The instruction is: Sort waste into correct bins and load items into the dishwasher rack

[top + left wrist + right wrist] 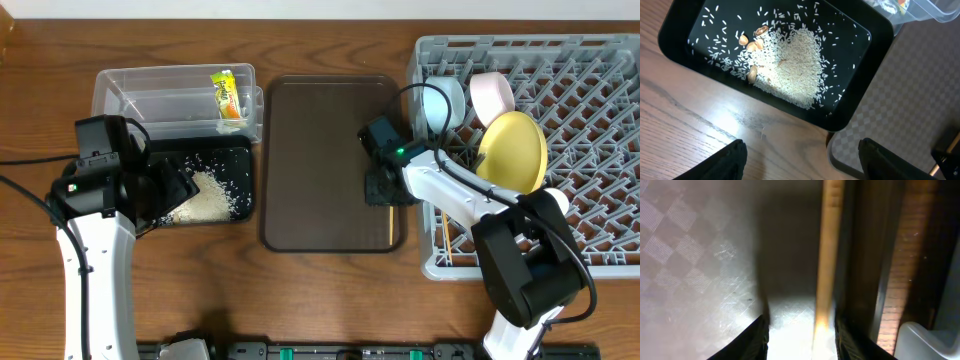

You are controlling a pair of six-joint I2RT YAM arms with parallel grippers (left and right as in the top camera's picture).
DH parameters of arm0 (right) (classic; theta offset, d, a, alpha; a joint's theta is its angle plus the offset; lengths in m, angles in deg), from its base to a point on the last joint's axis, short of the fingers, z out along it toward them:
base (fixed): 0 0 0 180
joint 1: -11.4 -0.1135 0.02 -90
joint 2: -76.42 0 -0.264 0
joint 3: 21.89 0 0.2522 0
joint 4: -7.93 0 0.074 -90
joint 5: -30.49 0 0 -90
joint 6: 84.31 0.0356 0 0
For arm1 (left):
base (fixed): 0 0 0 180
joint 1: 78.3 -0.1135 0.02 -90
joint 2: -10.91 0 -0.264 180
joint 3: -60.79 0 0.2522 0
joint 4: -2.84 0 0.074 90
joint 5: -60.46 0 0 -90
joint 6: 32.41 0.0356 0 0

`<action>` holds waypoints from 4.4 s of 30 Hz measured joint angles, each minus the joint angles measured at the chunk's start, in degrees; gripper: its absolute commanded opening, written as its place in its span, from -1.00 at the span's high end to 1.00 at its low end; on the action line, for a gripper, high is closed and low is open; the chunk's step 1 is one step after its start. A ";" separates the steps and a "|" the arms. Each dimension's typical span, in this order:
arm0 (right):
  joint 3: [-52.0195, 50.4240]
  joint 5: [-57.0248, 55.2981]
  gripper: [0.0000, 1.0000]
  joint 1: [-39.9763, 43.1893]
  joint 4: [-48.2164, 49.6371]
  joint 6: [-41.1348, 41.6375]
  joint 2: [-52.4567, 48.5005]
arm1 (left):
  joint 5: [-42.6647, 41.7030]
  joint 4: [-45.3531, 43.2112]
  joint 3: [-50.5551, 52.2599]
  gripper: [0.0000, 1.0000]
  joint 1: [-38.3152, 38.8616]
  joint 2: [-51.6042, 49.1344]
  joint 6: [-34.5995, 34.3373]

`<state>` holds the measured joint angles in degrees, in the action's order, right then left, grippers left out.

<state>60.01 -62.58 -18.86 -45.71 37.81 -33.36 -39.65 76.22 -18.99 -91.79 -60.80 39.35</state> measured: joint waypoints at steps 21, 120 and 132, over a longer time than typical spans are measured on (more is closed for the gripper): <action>0.09 1.27 0.98 -0.04 0.04 1.38 -0.02 | 0.00 0.00 0.00 -0.49 0.00 0.00 0.00; -18.03 0.00 -0.98 11.54 -4.83 -12.63 52.76 | 1.73 -8.79 16.13 -0.90 14.16 26.18 10.73; -24.81 -1.92 -0.99 10.91 -7.17 -9.94 65.72 | 1.77 -10.54 20.06 -0.92 14.16 29.81 10.51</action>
<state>35.21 -64.50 -7.95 -52.88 27.86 32.36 -37.88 65.68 1.07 -77.63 -30.98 49.86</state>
